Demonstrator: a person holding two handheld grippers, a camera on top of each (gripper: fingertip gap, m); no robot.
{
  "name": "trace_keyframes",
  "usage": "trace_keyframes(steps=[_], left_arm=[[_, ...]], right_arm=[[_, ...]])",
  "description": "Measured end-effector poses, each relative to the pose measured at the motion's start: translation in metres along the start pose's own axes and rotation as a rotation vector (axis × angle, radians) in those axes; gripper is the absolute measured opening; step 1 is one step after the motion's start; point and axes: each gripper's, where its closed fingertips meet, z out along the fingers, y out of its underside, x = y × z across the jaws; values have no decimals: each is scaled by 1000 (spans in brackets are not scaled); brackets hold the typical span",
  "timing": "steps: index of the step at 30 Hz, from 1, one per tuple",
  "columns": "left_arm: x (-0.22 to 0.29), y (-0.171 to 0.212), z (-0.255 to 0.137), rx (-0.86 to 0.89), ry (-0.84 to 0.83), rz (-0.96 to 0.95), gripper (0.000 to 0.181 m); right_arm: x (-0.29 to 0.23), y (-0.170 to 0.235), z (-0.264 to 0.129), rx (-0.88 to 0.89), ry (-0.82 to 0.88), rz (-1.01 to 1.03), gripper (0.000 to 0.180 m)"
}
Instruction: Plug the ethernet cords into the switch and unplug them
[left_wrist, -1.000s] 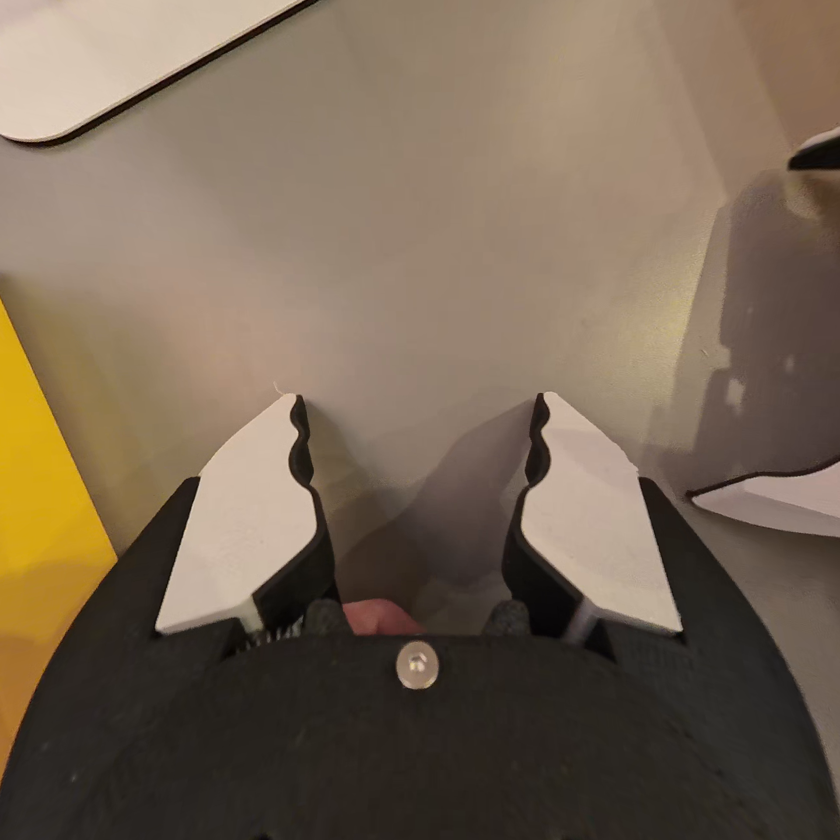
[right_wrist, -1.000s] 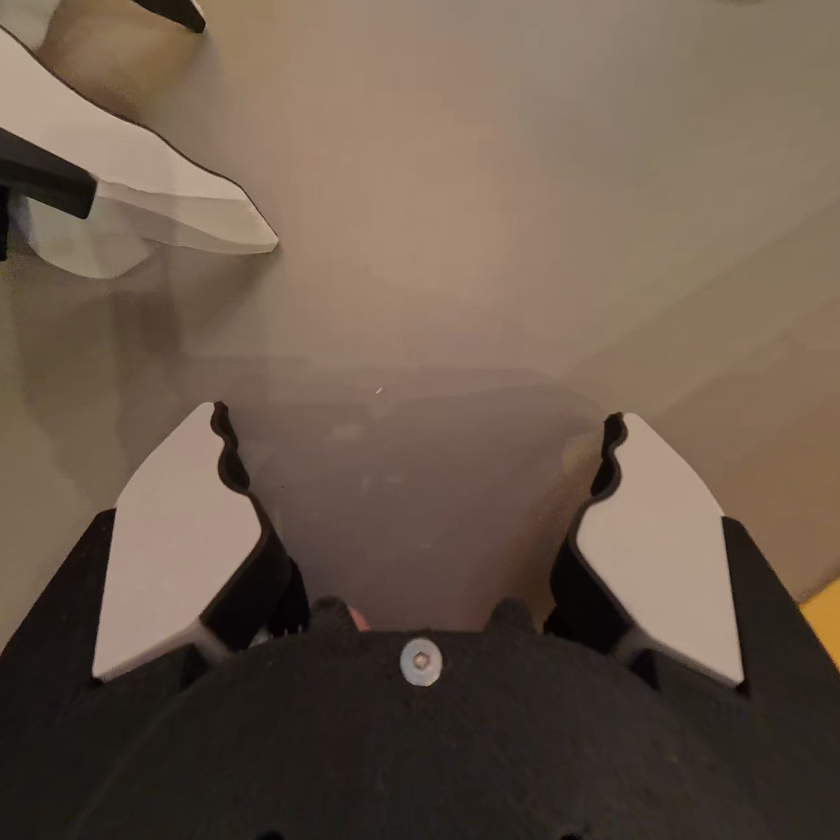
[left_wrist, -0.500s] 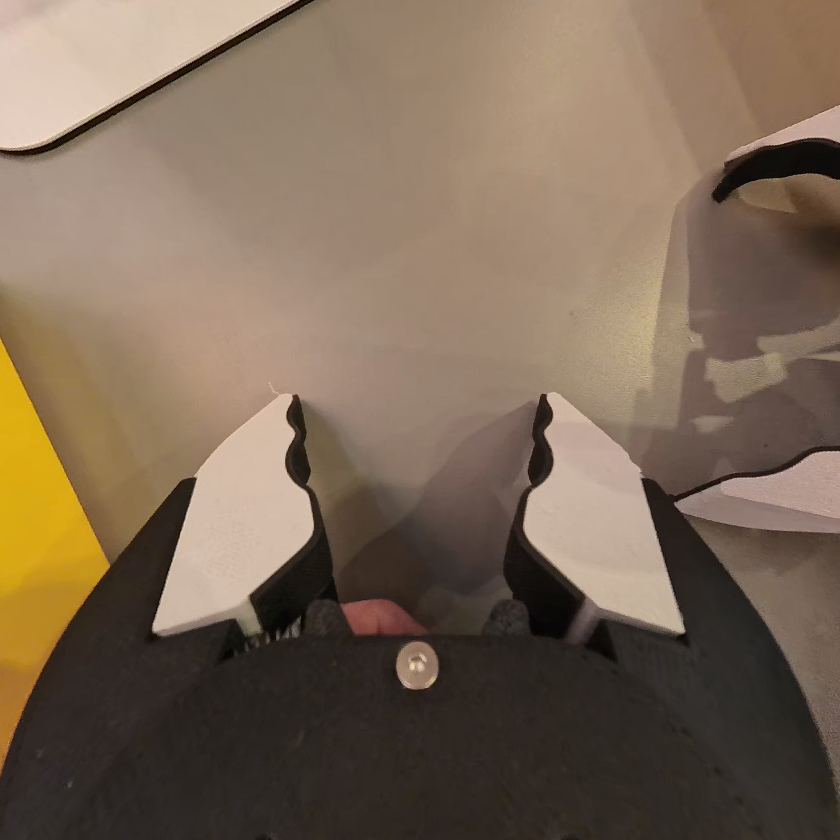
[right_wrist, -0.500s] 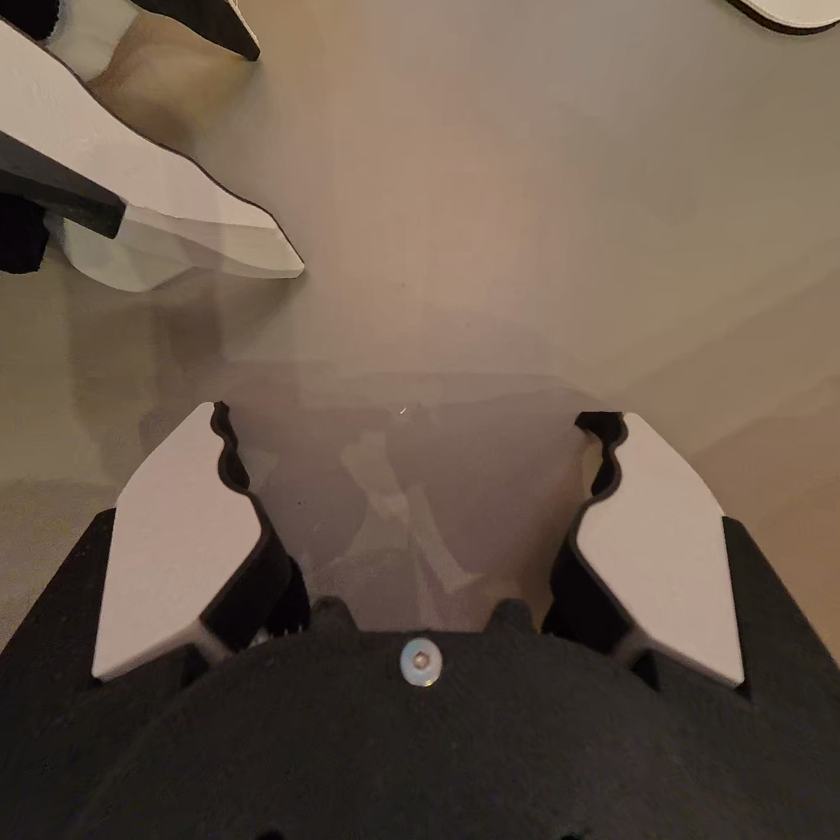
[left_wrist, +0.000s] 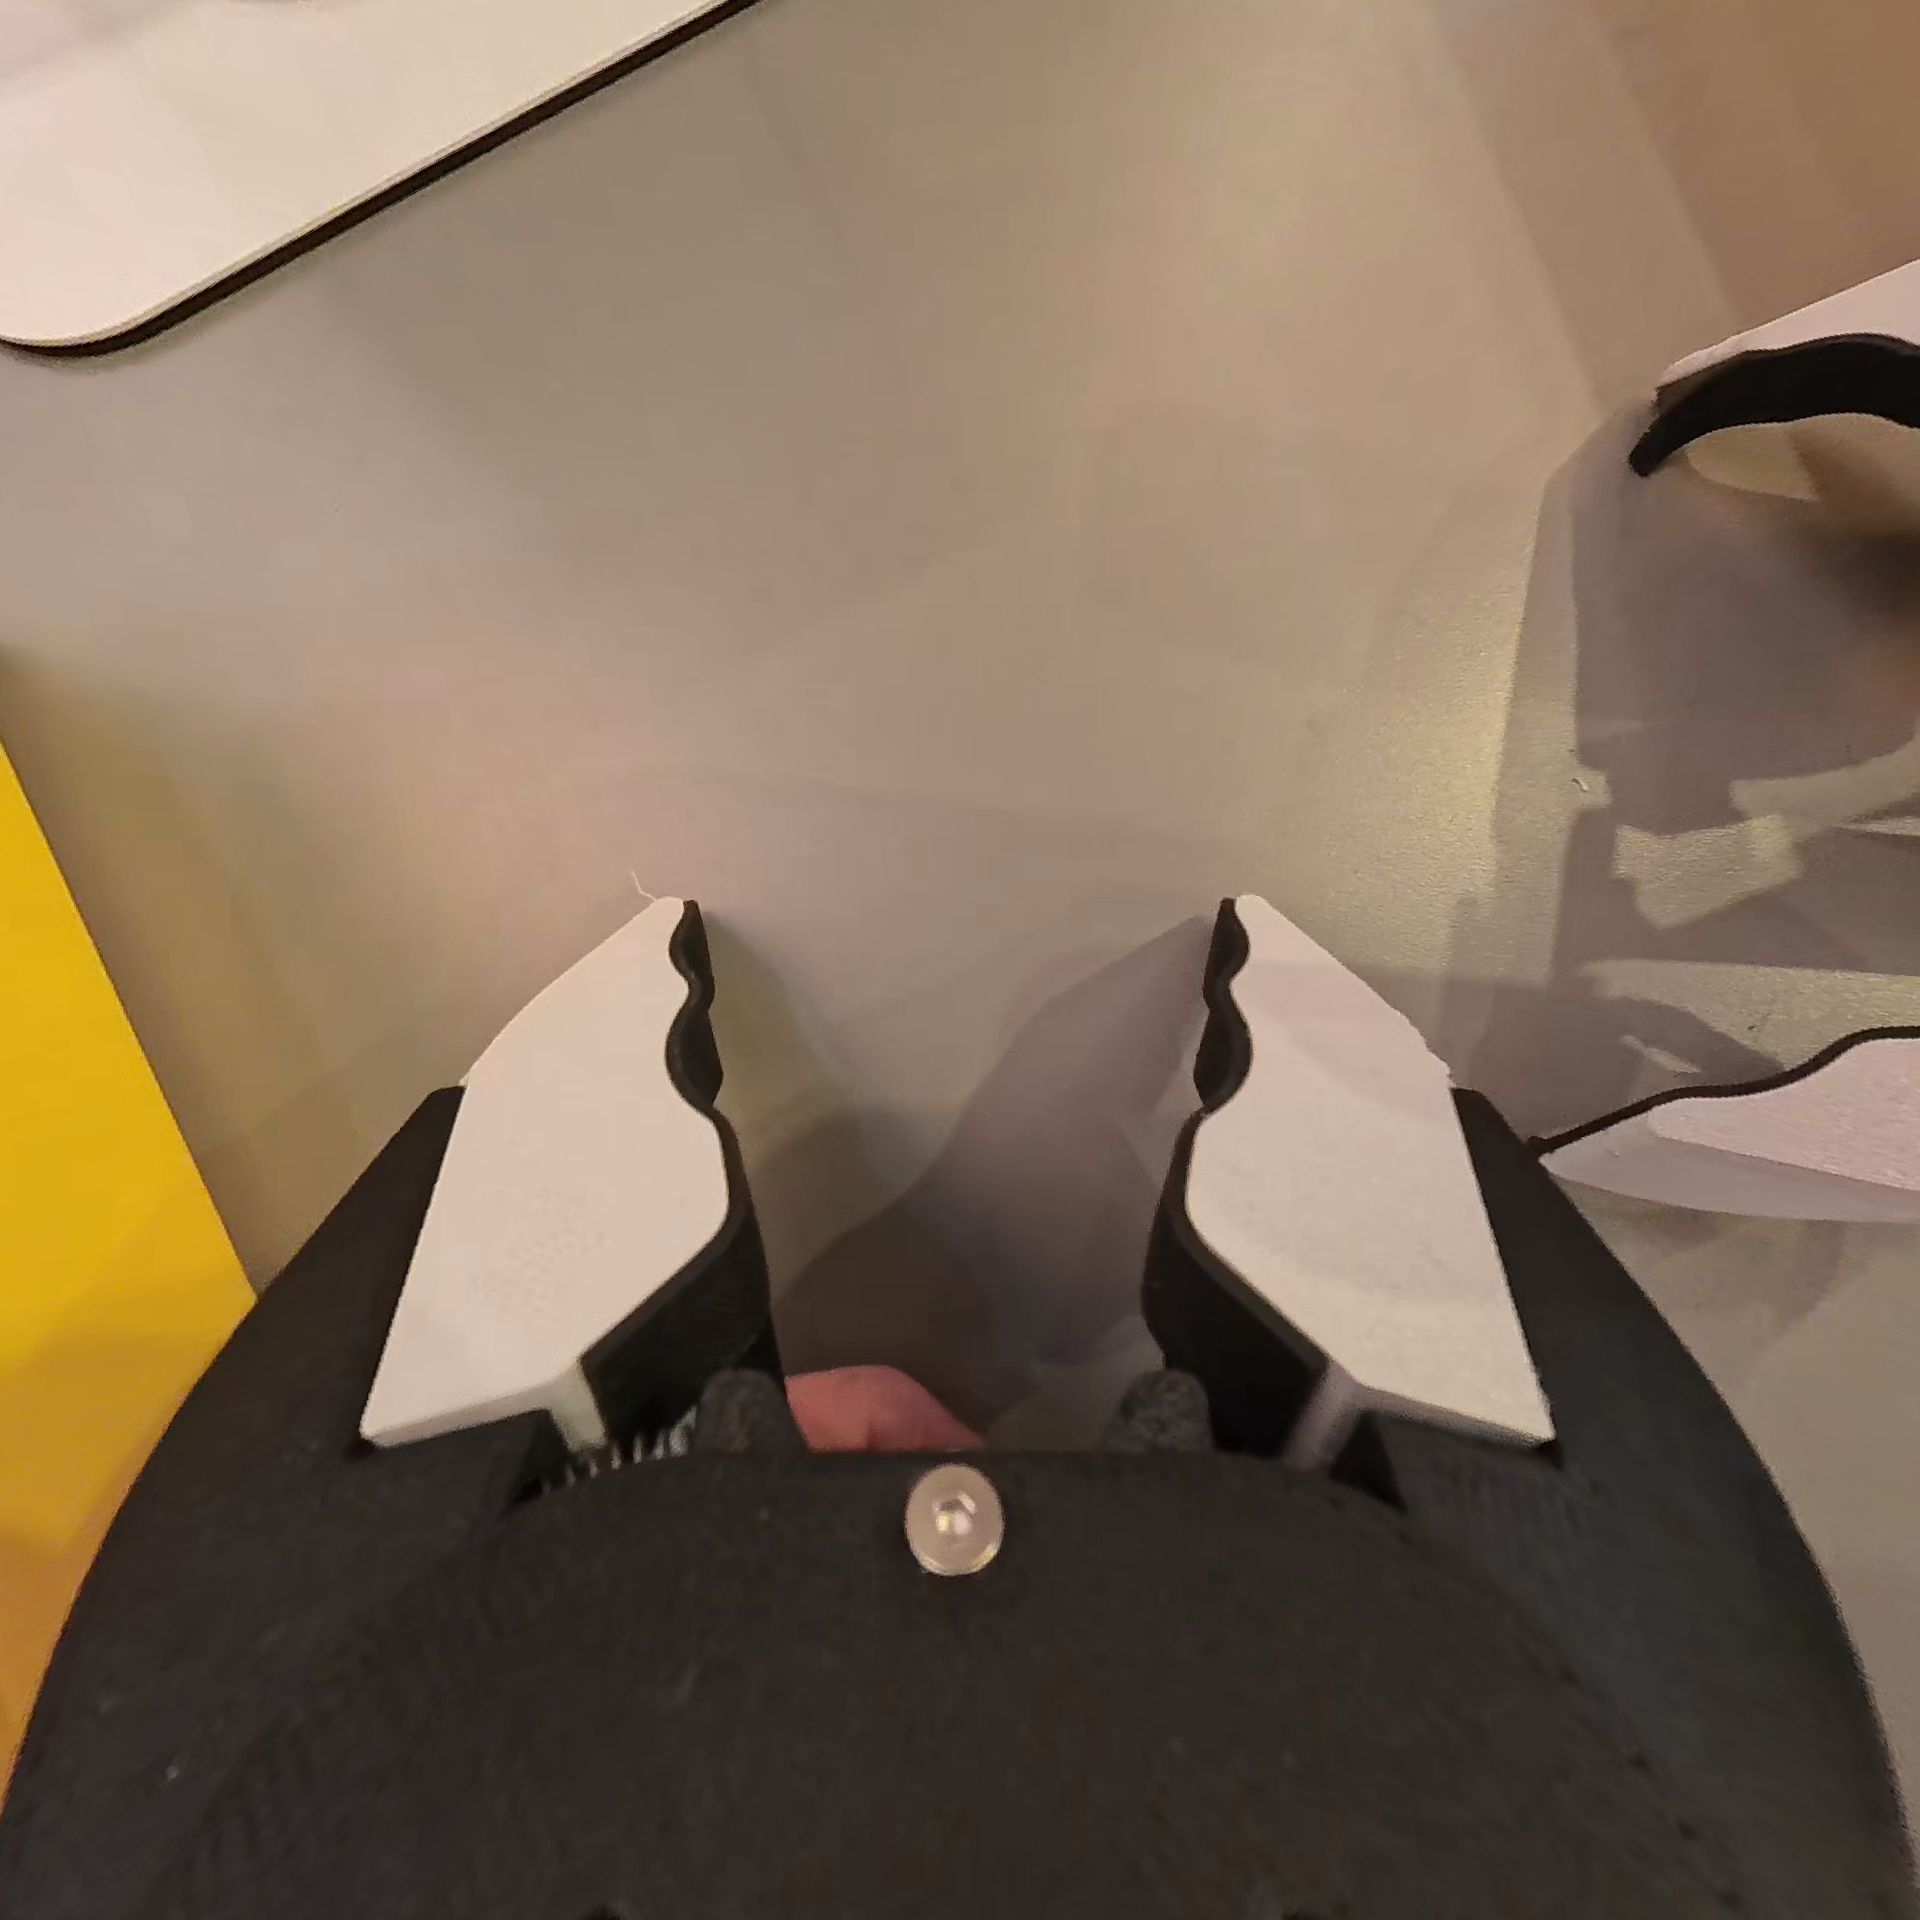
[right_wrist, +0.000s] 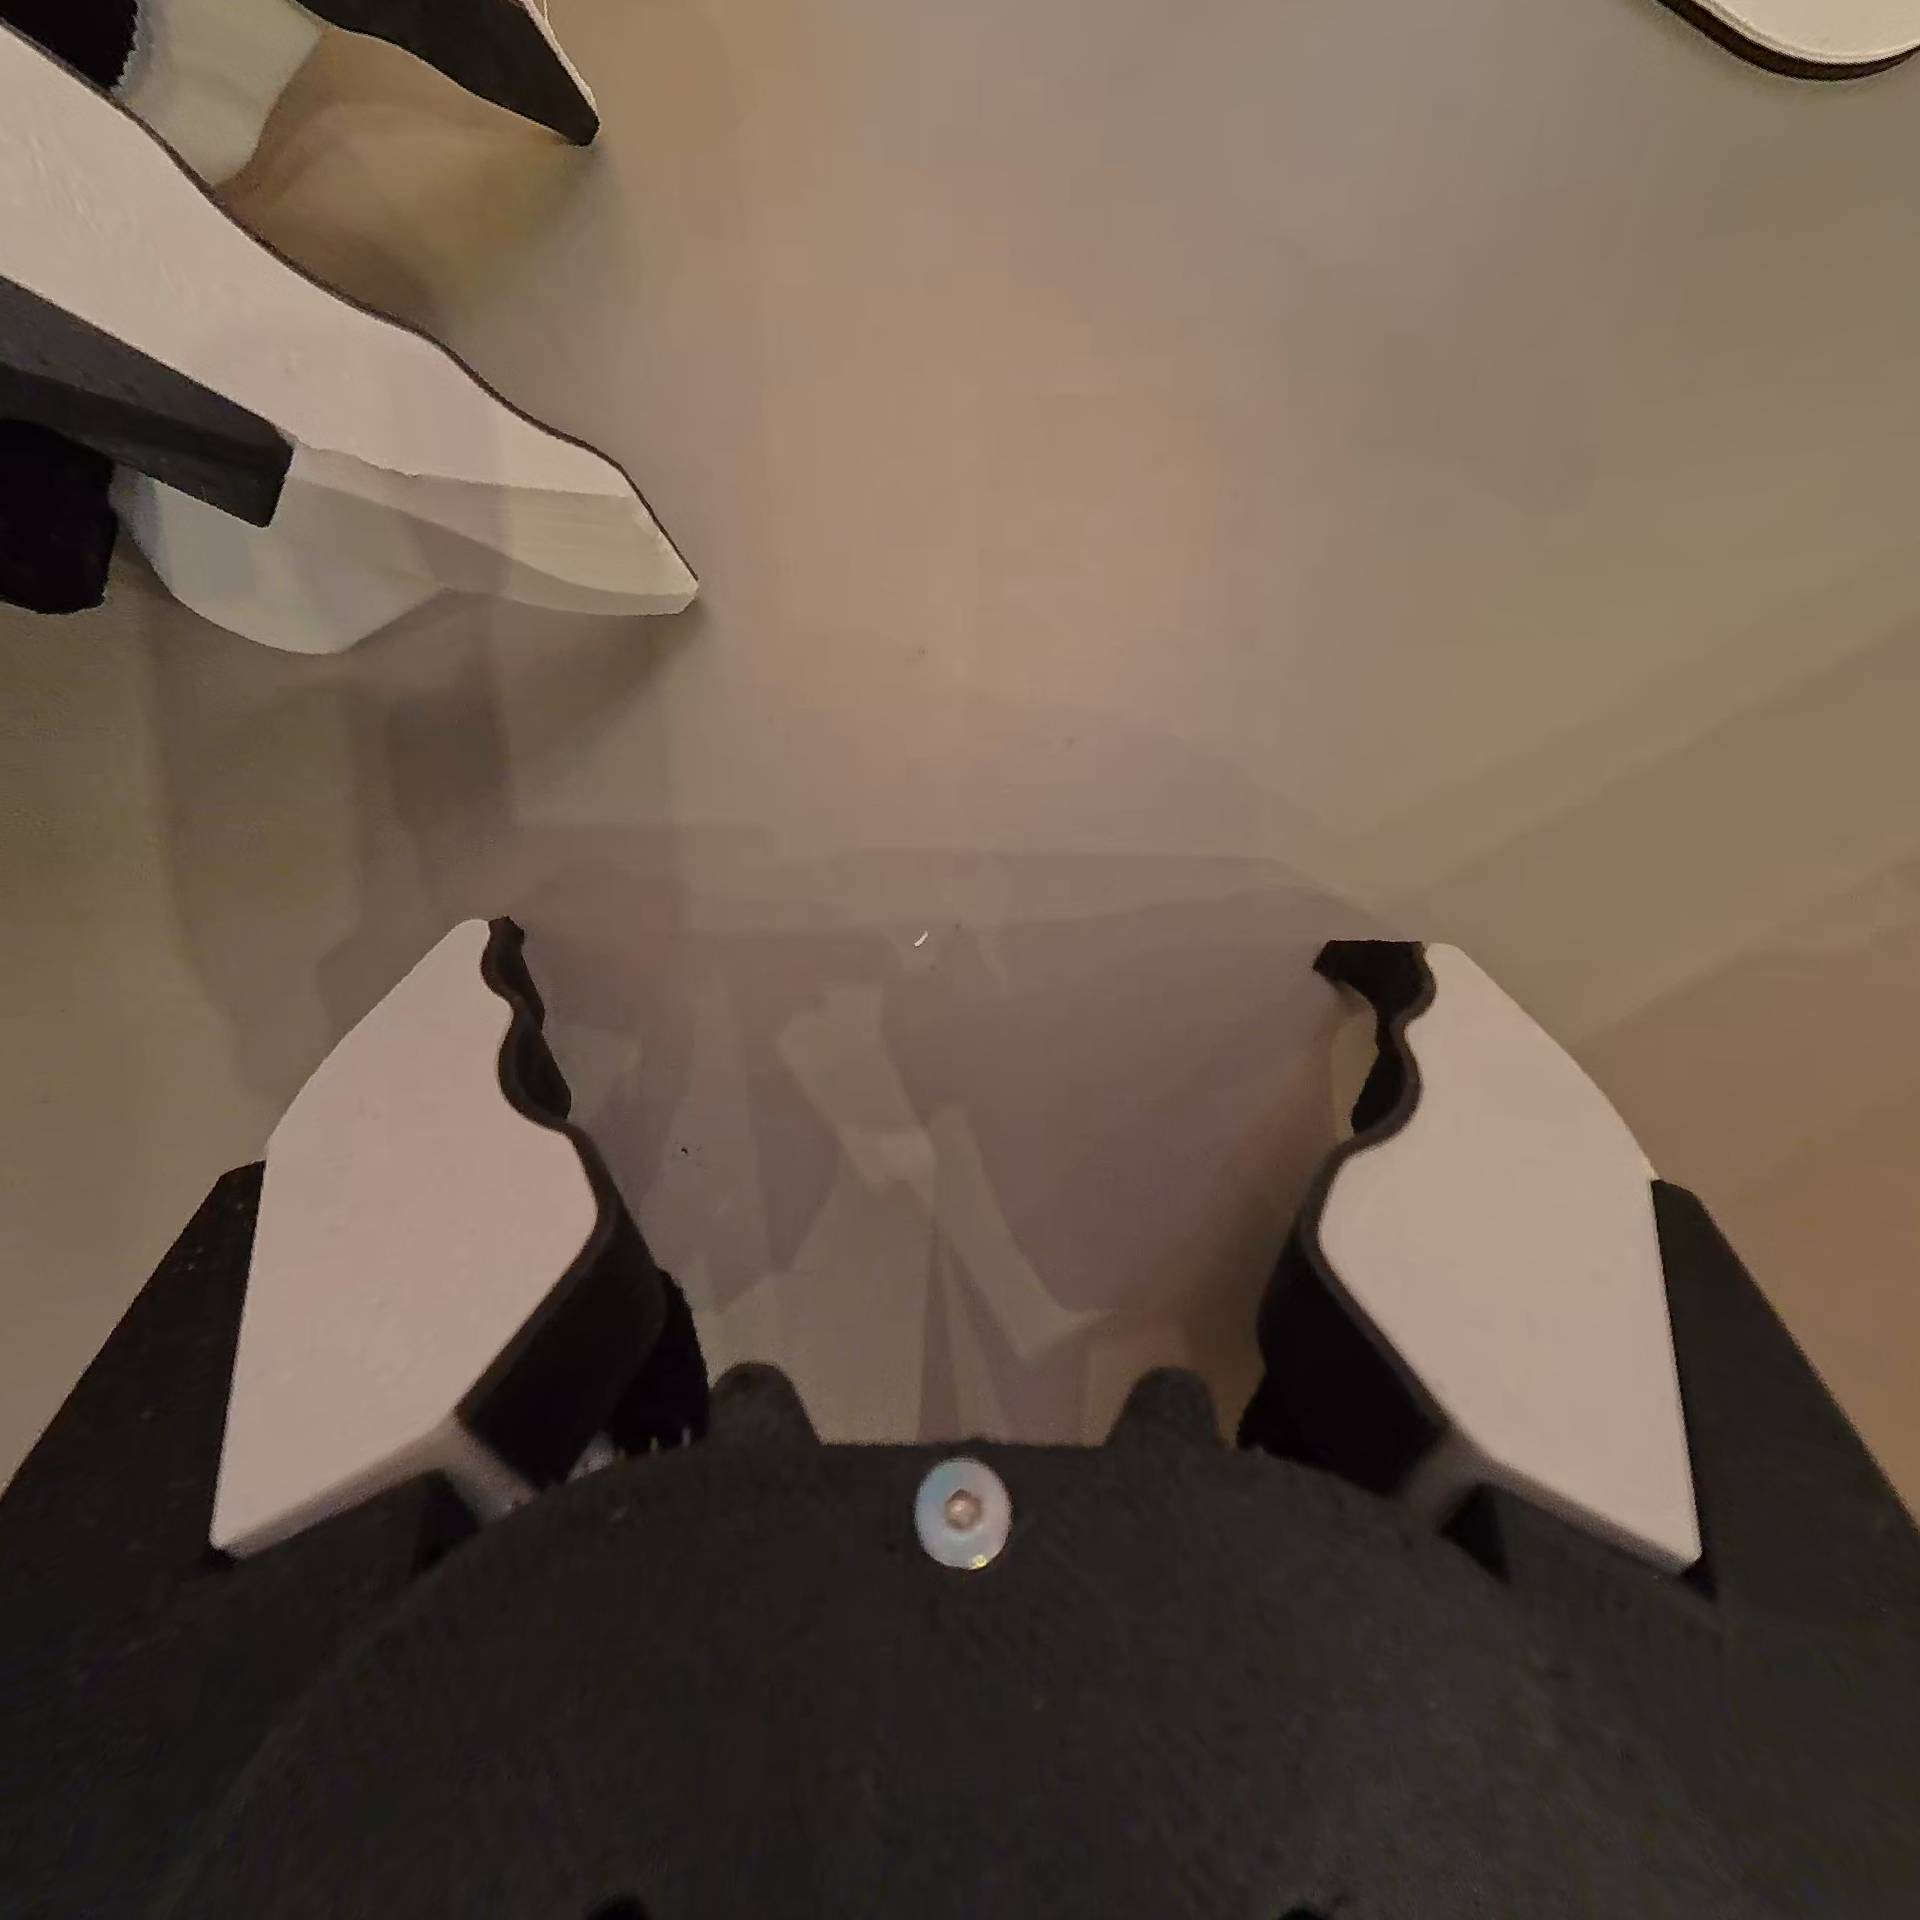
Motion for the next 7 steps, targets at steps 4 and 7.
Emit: trace_keyframes(steps=[4, 7], left_arm=[[1, 0, 0, -3, -1, 9, 92], [1, 1, 0, -3, -2, 11, 92]], right_arm=[[0, 0, 0, 0, 0, 0, 146], [0, 0, 0, 0, 0, 0, 146]])
